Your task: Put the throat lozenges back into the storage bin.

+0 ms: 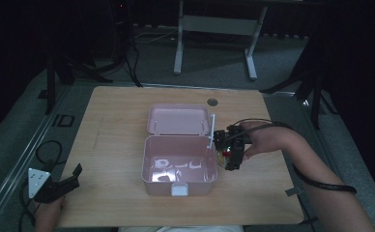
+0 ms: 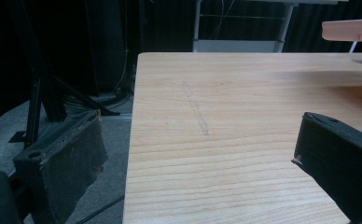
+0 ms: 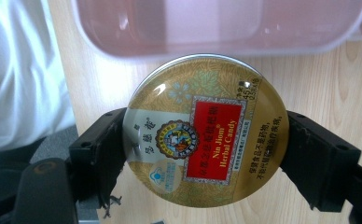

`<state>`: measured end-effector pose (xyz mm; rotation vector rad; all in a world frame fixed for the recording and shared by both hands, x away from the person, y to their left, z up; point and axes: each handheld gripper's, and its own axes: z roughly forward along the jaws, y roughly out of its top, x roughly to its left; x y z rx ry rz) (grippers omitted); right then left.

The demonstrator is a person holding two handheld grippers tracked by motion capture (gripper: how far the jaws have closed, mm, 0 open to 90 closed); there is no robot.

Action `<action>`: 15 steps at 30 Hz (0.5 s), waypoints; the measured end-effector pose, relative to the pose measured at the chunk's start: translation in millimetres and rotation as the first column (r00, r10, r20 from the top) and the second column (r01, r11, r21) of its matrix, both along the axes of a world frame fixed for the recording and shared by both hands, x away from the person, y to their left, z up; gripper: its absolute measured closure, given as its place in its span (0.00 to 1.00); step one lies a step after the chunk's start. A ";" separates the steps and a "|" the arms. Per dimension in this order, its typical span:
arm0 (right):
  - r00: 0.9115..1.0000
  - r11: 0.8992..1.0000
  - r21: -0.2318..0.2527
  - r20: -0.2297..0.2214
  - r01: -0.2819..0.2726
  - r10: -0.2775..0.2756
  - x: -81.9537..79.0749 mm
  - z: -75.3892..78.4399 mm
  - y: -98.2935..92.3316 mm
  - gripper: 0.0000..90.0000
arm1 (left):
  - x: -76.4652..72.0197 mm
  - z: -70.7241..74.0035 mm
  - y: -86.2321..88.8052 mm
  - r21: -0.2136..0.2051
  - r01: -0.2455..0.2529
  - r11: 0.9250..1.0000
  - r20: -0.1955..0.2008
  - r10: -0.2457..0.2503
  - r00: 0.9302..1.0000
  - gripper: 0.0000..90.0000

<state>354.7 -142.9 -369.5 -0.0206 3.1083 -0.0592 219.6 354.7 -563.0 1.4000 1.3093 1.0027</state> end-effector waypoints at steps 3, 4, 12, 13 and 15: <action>1.000 1.000 0.002 -0.003 -0.012 0.012 -1.3 0.3 9.0 0.22 | 0.0 0.0 0.0 -0.002 0.000 1.000 0.000 0.000 1.000 0.03; 1.000 1.000 0.005 -0.003 -0.019 0.019 -1.6 -0.1 12.1 0.22 | -0.1 0.0 0.0 -0.002 0.001 1.000 0.000 -0.001 1.000 0.03; 0.998 0.998 0.010 -0.011 -0.060 0.060 -8.1 -3.8 37.9 0.22 | 0.0 0.0 0.0 -0.002 0.001 1.000 0.000 -0.001 1.000 0.03; 0.998 0.998 0.013 -0.009 -0.064 0.064 -8.5 -4.3 40.8 0.22 | -0.1 0.0 0.0 -0.002 0.001 1.000 0.001 -0.001 1.000 0.03; 0.997 0.997 0.013 -0.009 -0.072 0.072 -8.9 -5.7 46.1 0.22 | -0.1 0.0 0.1 -0.003 0.001 1.000 0.000 -0.001 1.000 0.03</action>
